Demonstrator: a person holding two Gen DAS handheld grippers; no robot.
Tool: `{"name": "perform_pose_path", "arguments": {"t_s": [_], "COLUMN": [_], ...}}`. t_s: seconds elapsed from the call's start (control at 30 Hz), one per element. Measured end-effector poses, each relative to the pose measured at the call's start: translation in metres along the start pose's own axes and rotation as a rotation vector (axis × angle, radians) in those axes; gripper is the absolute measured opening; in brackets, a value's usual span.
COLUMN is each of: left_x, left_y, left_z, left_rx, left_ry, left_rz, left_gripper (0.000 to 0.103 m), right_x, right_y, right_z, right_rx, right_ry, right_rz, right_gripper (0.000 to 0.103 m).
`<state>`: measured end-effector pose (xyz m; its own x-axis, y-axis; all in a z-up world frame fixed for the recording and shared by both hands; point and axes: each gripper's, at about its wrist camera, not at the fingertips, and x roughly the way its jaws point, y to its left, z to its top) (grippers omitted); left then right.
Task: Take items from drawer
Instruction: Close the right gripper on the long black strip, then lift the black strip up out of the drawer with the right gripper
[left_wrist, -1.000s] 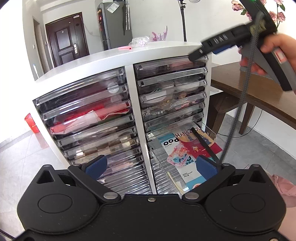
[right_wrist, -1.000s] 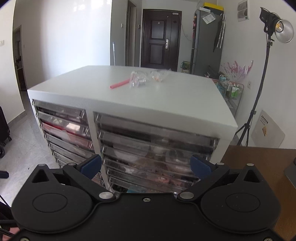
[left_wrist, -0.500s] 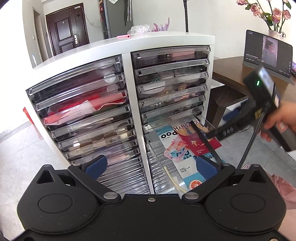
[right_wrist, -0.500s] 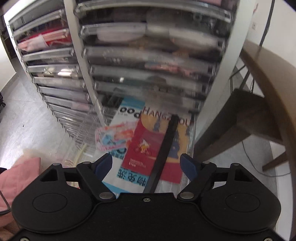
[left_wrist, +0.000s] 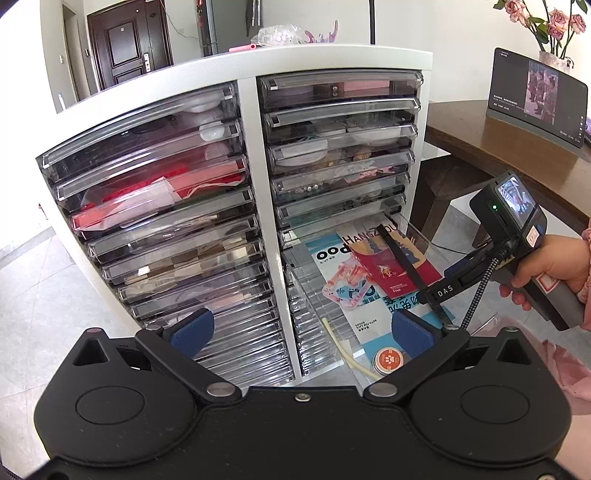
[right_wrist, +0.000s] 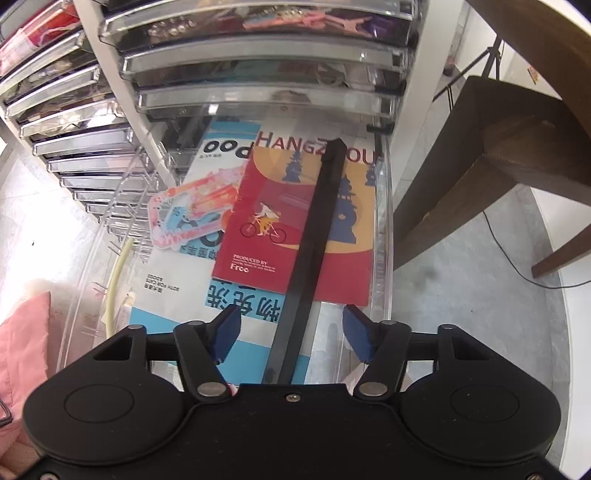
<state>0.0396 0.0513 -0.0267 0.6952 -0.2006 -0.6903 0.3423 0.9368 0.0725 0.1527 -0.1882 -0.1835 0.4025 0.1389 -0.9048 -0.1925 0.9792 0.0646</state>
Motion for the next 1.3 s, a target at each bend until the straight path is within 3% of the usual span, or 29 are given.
{"name": "perform_pose_path", "arguments": {"t_s": [0.07, 0.3, 0.47, 0.63, 0.83, 0.93, 1.1, 1.3], "left_x": [0.003, 0.013, 0.017, 0.022, 0.034, 0.046, 0.085, 0.109], "left_y": [0.000, -0.002, -0.002, -0.002, -0.005, -0.007, -0.011, -0.025], "left_z": [-0.001, -0.007, -0.008, -0.004, 0.005, 0.013, 0.031, 0.044], "left_rx": [0.002, 0.016, 0.011, 0.010, -0.007, -0.027, -0.102, -0.133], "left_ry": [0.010, 0.038, 0.045, 0.047, 0.051, 0.059, 0.115, 0.152], "left_rz": [-0.003, -0.012, -0.016, -0.023, -0.053, -0.093, -0.221, -0.264], "left_gripper": [0.103, 0.103, 0.103, 0.103, 0.103, 0.103, 0.103, 0.103], "right_x": [0.004, 0.021, 0.023, 0.018, 0.006, -0.001, -0.006, -0.022], "right_y": [-0.002, -0.004, -0.007, -0.009, -0.011, -0.008, -0.002, 0.002], "right_z": [0.000, -0.005, -0.009, -0.014, -0.019, -0.020, -0.024, -0.030], "right_rx": [0.018, 0.051, 0.068, 0.090, 0.148, 0.151, 0.161, 0.165], "right_ry": [0.006, 0.067, 0.057, 0.027, -0.006, -0.026, -0.040, -0.083], "right_rz": [-0.006, -0.004, -0.002, 0.015, 0.113, 0.157, 0.203, 0.254], "right_gripper": [0.043, 0.036, 0.020, 0.018, 0.018, 0.018, 0.018, 0.018]}}
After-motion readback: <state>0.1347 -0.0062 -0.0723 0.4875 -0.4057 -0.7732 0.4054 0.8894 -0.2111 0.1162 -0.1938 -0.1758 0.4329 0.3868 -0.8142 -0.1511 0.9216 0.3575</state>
